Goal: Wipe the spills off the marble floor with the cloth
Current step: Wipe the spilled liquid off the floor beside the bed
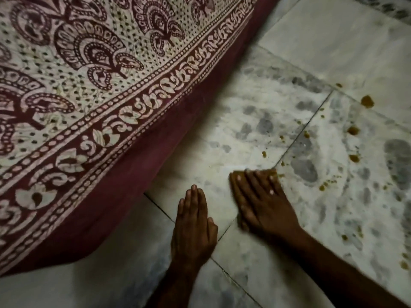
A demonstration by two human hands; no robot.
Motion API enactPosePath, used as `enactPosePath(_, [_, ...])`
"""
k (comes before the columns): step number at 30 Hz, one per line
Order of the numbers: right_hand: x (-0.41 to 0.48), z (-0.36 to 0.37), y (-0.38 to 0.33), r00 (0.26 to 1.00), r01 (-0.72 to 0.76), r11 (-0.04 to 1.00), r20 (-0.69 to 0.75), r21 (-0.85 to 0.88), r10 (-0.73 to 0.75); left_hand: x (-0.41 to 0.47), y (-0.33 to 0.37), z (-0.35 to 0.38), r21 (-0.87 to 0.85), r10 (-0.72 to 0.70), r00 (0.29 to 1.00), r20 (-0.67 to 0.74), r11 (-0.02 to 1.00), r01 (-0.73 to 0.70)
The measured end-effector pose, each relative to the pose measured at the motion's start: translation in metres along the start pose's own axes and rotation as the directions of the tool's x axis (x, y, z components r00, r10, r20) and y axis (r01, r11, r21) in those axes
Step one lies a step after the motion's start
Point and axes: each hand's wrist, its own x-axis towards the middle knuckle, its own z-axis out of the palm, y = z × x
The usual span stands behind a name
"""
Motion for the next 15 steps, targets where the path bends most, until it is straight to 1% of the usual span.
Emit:
enactPosePath(1, [0.022, -0.002, 0.002, 0.998, -0.069, 0.998, 0.011, -0.01, 0.069, 0.0, 0.001, 0.0, 0.006, 0.0, 1.0, 0.007, 1.0, 0.0])
enactPosePath(2, [0.045, -0.005, 0.0, 0.994, -0.104, 0.995, 0.013, -0.001, 0.104, 0.0, 0.001, -0.001, 0.005, -0.002, 1.0, 0.008, 1.0, 0.002])
enactPosePath(3, [0.066, -0.008, -0.006, 0.994, -0.109, 0.994, 0.011, 0.017, 0.109, 0.0, 0.0, -0.001, -0.003, -0.005, 1.0, 0.0, 1.0, 0.005])
enactPosePath(4, [0.083, -0.008, -0.015, 0.996, -0.085, 0.996, 0.008, 0.039, 0.084, 0.0, 0.0, -0.001, -0.012, -0.009, 1.0, -0.008, 1.0, 0.009])
enactPosePath(6, [0.092, -0.004, -0.034, 0.999, 0.04, 0.997, -0.004, 0.059, -0.04, 0.002, -0.001, -0.001, -0.045, -0.019, 1.0, -0.021, 0.999, 0.018])
enactPosePath(8, [0.062, 0.002, -0.048, 0.981, 0.186, 0.982, -0.06, 0.036, -0.184, 0.002, -0.003, -0.002, -0.096, -0.009, 0.999, -0.046, 0.995, 0.004])
enactPosePath(10, [0.013, 0.004, -0.049, 0.963, 0.26, 0.965, -0.08, 0.029, -0.257, 0.001, -0.005, -0.002, -0.118, 0.016, 0.999, -0.05, 0.993, -0.022])
enactPosePath(11, [-0.01, 0.006, -0.042, 0.958, 0.279, 0.96, -0.081, 0.024, -0.276, 0.0, -0.006, -0.001, -0.098, 0.021, 0.999, -0.041, 0.995, -0.025])
enactPosePath(12, [-0.031, 0.007, -0.032, 0.959, 0.278, 0.961, -0.066, 0.007, -0.277, 0.0, -0.006, 0.0, -0.063, 0.016, 0.999, -0.032, 0.998, -0.018])
enactPosePath(13, [-0.045, 0.005, -0.017, 0.969, 0.242, 0.97, -0.044, -0.002, -0.242, 0.0, -0.005, 0.002, -0.028, 0.009, 1.0, -0.024, 1.0, -0.01])
enactPosePath(15, [-0.049, 0.003, 0.01, 0.996, 0.092, 0.996, -0.02, 0.007, -0.092, 0.001, -0.001, 0.002, 0.03, -0.007, 1.0, -0.002, 1.0, 0.007])
